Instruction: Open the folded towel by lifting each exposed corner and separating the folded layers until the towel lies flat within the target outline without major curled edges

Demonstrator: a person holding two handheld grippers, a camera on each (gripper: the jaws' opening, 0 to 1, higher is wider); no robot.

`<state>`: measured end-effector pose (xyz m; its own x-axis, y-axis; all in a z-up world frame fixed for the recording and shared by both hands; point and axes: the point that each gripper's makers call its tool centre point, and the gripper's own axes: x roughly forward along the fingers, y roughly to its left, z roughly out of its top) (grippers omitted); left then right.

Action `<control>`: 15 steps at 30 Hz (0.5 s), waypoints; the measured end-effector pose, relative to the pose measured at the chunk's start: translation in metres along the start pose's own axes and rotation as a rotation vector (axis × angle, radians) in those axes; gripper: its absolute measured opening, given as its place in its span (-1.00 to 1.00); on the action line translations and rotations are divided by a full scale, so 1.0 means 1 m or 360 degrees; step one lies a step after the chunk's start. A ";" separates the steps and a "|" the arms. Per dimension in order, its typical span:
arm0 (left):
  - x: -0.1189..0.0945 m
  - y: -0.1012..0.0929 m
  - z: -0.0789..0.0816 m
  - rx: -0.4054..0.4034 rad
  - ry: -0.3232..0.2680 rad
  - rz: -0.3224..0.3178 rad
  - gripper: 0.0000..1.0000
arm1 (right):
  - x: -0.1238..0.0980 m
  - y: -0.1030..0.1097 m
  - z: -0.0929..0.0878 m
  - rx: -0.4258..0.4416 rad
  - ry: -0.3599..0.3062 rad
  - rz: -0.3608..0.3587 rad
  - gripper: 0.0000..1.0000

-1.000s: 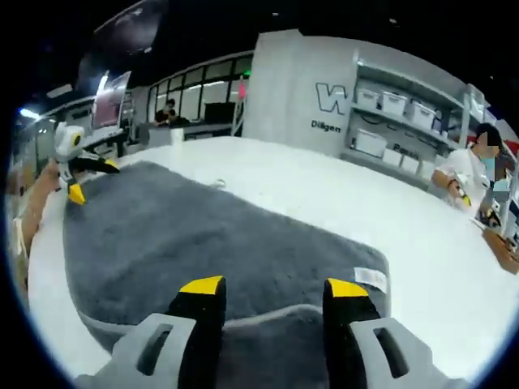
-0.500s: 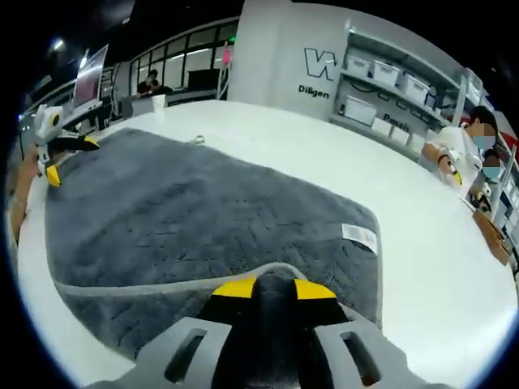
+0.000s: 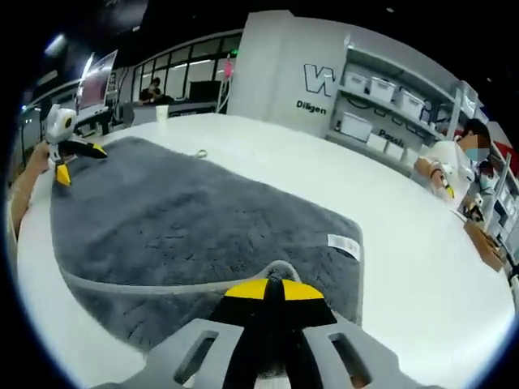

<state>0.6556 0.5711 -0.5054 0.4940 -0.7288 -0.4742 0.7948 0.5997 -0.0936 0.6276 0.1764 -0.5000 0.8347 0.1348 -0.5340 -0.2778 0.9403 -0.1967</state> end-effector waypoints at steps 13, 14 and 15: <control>0.000 -0.001 0.002 0.0011 -0.0007 -0.0016 0.78 | -0.065 -0.001 -0.034 0.0126 -0.0084 -0.0037 -1.00; 0.000 -0.001 0.002 0.0010 -0.0008 -0.0019 0.77 | -0.068 -0.001 -0.036 0.0127 -0.0086 -0.0038 -1.00; 0.000 -0.001 0.002 0.0008 -0.0009 -0.0022 0.77 | -0.072 -0.001 -0.039 0.0132 -0.0086 -0.0034 -1.00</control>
<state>0.6554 0.5696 -0.5030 0.4848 -0.7389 -0.4680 0.8034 0.5877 -0.0957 0.5491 0.1540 -0.4934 0.8652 0.1288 -0.4846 -0.2208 0.9656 -0.1375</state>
